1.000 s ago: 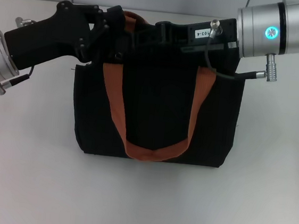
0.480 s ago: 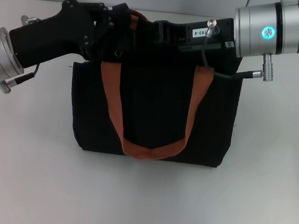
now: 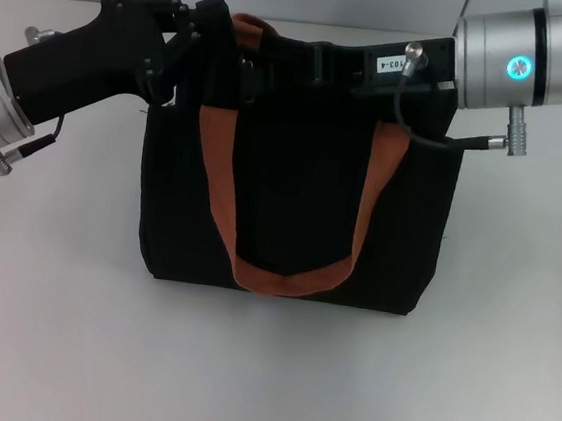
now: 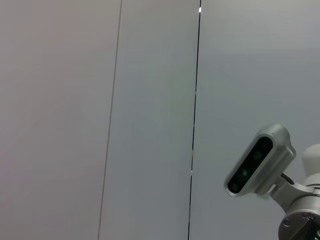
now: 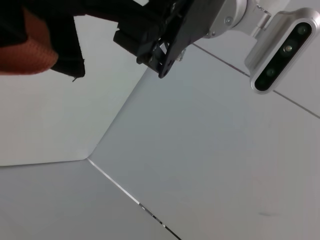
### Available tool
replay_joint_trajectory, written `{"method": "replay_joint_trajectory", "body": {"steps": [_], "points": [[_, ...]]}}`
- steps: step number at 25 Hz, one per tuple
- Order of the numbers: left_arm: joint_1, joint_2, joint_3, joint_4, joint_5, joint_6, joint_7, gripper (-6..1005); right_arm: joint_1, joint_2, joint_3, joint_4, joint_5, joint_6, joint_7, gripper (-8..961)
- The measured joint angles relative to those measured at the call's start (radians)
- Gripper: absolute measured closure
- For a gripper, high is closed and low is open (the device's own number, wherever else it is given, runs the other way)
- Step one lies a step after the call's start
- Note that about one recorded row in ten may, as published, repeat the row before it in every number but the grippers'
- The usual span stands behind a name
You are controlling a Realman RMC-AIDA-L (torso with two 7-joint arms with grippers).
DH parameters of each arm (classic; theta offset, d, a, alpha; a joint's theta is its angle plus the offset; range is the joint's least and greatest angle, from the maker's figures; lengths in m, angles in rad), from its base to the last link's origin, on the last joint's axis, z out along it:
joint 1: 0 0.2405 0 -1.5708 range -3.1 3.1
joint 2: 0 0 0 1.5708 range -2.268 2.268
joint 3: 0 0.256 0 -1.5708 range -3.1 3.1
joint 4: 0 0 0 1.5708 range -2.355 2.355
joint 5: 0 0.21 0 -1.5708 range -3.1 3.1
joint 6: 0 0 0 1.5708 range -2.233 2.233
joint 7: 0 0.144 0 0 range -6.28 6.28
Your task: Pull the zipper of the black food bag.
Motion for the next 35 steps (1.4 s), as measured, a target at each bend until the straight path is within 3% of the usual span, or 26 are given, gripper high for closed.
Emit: {"method": "replay_joint_trajectory", "body": {"steps": [27,35], "points": [[0.021,0.006,-0.049,0.008,-0.001,-0.019,-0.001,952,-0.315,-0.009,0.016,-0.384,-0.066,-0.086,0.134,934],[0.020,0.006,-0.052,0.006,-0.002,-0.020,-0.003,951,-0.318,-0.011,0.087,-0.387,-0.009,-0.168,0.080,881]]}}
